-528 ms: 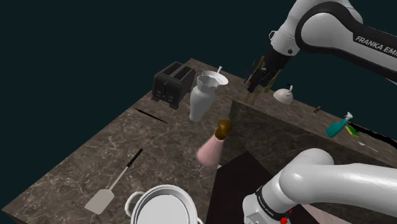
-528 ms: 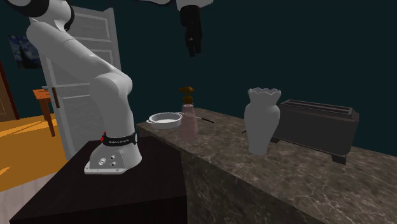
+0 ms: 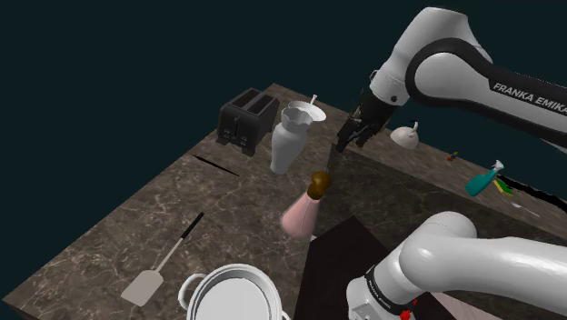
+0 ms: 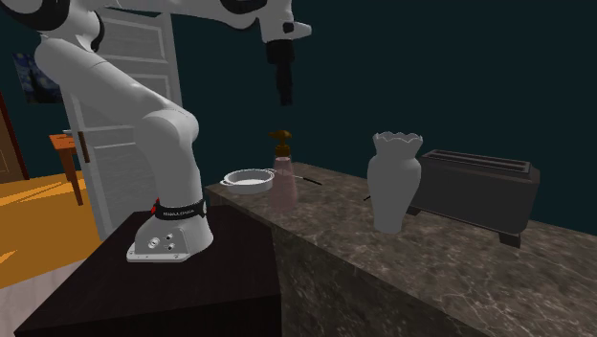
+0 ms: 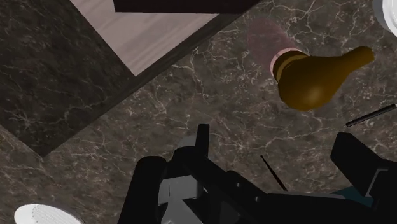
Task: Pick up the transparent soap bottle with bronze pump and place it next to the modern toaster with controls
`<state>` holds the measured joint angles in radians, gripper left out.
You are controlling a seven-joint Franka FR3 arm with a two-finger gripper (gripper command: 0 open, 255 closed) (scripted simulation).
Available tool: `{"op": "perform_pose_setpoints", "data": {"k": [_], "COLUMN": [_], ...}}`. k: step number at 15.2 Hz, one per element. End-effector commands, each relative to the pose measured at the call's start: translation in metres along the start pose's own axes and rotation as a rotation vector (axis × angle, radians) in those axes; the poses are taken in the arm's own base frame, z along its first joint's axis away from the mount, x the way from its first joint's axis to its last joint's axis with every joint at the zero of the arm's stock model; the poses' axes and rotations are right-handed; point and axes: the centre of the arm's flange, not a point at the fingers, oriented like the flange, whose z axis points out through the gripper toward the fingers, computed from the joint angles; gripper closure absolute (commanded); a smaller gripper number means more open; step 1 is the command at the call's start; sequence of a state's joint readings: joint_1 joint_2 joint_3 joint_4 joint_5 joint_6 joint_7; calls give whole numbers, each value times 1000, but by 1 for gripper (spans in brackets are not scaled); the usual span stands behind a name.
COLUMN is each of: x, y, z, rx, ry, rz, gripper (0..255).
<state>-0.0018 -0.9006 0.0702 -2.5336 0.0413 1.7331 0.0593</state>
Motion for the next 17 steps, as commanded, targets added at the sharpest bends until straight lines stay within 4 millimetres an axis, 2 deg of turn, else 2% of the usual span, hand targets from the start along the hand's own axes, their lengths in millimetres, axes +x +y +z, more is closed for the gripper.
{"op": "perform_pose_setpoints", "data": {"k": [1,5,6,13,17], "x": [-5,-13,-14,-14,-14], "y": [-10,-40,-42,-46,-46], "z": [21,56,59,99,99], "rx": [32,93,98,98,98], "ry": [-3,-10,-10,-10,-10], "rz": [46,128,134,134,134], "gripper": [0,0,0,0,0]}}
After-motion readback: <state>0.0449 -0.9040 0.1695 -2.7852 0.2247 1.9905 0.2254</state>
